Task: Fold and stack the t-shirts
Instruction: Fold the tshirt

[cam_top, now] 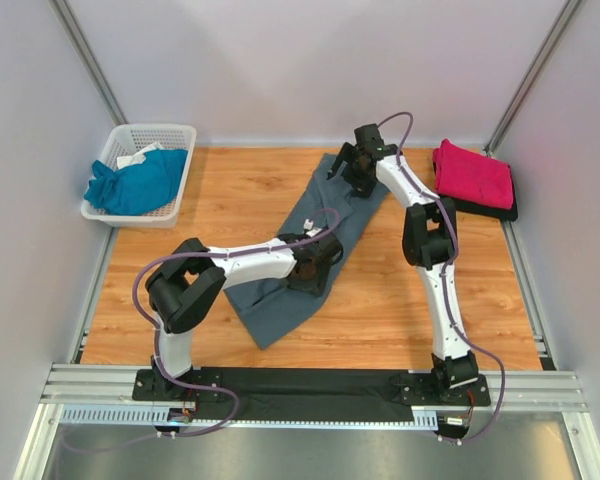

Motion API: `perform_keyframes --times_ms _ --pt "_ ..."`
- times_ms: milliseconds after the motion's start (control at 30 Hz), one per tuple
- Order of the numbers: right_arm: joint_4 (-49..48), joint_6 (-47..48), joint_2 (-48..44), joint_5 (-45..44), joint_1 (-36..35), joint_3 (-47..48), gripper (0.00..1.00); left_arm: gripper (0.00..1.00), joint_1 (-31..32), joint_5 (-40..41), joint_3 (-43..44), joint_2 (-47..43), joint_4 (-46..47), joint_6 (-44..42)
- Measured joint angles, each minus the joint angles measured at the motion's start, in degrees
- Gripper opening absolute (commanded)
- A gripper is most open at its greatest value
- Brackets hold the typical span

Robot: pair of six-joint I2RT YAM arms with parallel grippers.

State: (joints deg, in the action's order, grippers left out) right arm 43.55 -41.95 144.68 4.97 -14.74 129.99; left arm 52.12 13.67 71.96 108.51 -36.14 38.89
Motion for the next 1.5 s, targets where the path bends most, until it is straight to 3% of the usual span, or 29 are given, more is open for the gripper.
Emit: perform_keyframes --times_ms 200,333,600,800,1067,1267,1500 --pt "-3.45 -0.24 3.43 1.55 -2.93 4.76 0.98 0.70 4.13 -1.75 7.37 4.96 -2.82 -0.85" --pt "-5.88 -0.35 4.70 0.92 -4.37 6.25 0.98 0.70 4.37 -3.93 13.99 8.35 -10.05 -0.66" --pt "-7.43 0.33 6.51 1.07 -4.42 9.31 0.99 0.73 4.48 -3.98 15.26 2.86 -25.00 3.74" --pt "-5.95 3.76 0.66 0.98 -4.09 2.49 0.99 0.72 3.08 -3.06 8.72 -7.04 -22.86 5.99" --pt "-4.90 6.49 -7.76 1.03 -4.44 -7.58 0.98 0.71 3.23 -4.98 -3.96 -4.31 -11.30 6.16" --pt "-5.60 6.91 -7.98 1.31 -5.51 -12.94 0.97 0.70 5.05 -7.93 -4.96 -4.24 -8.98 8.55" --pt "-6.05 6.88 -5.66 0.55 -6.54 -10.03 0.97 0.70 8.90 -14.32 -4.55 -4.11 -9.51 12.46"
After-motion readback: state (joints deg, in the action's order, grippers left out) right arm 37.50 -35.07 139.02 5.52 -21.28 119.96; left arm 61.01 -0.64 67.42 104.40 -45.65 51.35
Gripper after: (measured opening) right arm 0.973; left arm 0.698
